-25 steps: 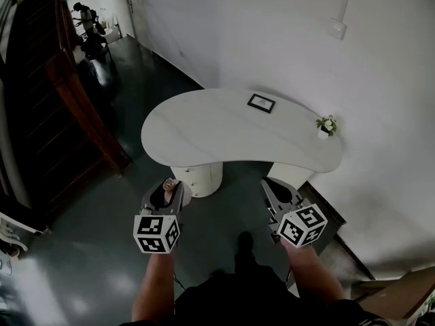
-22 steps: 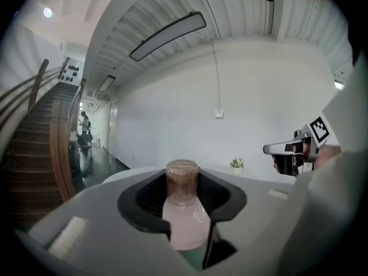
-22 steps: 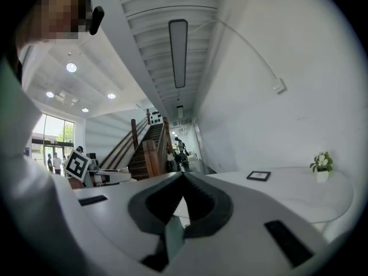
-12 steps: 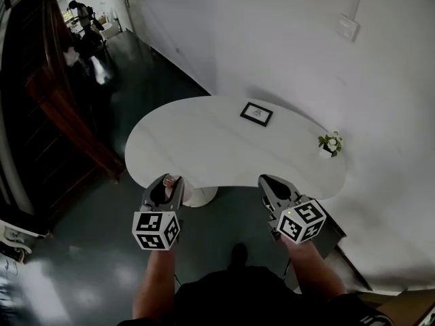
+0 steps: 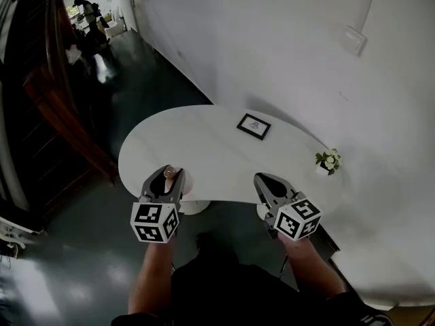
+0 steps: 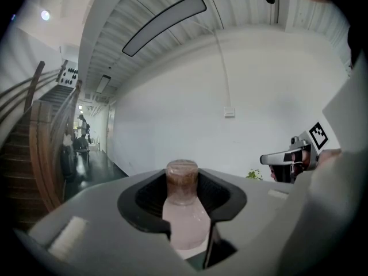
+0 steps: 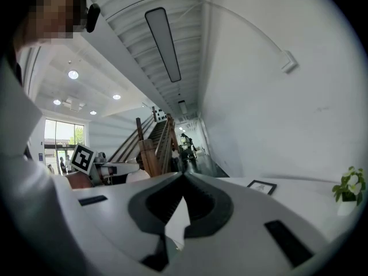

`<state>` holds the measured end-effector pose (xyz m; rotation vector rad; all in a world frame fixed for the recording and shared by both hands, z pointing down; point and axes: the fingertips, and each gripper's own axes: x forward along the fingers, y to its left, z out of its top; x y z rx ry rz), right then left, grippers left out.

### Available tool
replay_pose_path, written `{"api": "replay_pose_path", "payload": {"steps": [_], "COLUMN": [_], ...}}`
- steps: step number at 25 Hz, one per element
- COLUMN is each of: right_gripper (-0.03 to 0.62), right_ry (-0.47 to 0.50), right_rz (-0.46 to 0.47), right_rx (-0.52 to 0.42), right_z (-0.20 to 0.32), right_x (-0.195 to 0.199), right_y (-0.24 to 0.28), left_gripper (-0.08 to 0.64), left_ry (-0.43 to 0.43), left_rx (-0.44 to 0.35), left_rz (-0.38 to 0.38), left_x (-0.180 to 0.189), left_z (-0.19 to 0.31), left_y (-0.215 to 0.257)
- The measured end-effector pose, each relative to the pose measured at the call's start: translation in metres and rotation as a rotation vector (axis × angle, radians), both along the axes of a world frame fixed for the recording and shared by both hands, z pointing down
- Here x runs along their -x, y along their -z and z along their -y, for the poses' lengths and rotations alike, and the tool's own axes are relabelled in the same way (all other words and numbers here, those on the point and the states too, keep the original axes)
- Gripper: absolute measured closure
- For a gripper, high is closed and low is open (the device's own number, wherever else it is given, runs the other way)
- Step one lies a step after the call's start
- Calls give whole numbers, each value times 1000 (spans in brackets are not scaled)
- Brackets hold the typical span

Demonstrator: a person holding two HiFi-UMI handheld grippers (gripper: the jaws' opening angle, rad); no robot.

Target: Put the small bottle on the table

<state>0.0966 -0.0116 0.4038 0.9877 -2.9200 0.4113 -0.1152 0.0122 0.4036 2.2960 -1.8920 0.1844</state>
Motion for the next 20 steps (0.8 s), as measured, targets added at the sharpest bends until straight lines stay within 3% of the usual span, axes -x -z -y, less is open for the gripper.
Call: {"api": "replay_pose_path", "payload": {"steps": [10, 20], "right_gripper": [600, 600], "right_ry": [-24, -18], "right_rz": [-45, -113], "right_rx": [36, 79], "right_z": [71, 173], "right_x": [21, 97], "right_y": [-23, -46], "left_gripper": [408, 408], "left_ry": [-35, -138], "left_rx": [7, 39], "left_rz": [-14, -13], "left_x": [24, 66], "left_z": [81, 192], "left_y": [-20, -48]}}
